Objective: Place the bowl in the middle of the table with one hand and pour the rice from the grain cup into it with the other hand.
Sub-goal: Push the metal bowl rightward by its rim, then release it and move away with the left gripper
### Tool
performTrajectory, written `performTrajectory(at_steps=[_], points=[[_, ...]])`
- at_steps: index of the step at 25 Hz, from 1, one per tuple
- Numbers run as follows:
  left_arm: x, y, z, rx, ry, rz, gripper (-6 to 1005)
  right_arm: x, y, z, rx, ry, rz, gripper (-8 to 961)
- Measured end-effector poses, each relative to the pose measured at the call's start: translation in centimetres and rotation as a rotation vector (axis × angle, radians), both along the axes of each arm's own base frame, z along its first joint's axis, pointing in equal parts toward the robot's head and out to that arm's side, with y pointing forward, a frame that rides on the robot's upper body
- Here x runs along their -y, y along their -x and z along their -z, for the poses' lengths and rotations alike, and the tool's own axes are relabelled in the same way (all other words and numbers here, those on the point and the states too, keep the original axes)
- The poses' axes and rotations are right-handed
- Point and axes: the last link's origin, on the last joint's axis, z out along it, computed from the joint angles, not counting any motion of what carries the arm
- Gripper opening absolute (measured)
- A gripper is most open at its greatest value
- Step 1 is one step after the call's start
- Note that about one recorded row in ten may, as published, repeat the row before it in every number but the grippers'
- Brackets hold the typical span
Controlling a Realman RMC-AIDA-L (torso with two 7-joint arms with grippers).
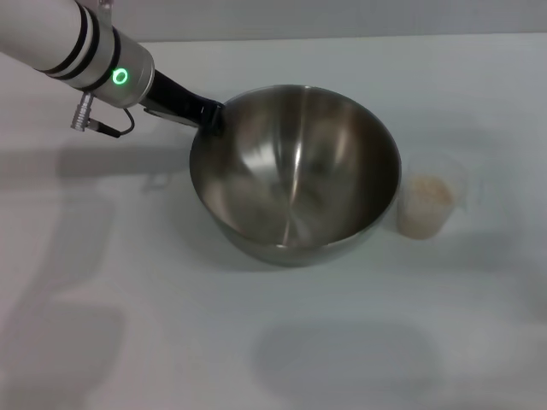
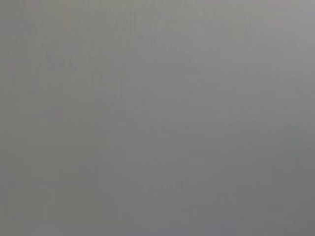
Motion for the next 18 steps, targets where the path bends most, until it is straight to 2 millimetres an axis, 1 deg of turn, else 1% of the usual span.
performTrajectory(at_steps=[6,9,13,14,16,18], points=[[-0.4,-0.1,-0.2,0.003,-0.030,0.021,168,0.0,0.0,0.0,-0.002,0.000,-0.001,681],[-0.6,-0.6,-0.7,0.008,-0.047,0.041,216,0.0,0.0,0.0,-0.002,0.000,-0.001,681],[-0.5,-2.0,-2.3,0.055,-0.089,0.095,299,-0.1,0.1,0.0,0.000,0.001,-0.001,681],[-0.3,-2.9,-2.8,0.083,-0.102,0.130,319,-0.1,0.1,0.0,0.001,0.001,-0.002,681],[-0.2,-3.9,-3.7,0.103,-0.139,0.201,360,-0.2,0.2,0.0,0.001,0.001,-0.003,681],[-0.2,-4.3,-4.7,0.096,-0.226,0.294,401,-0.2,0.2,0.0,0.001,0.002,-0.004,680]])
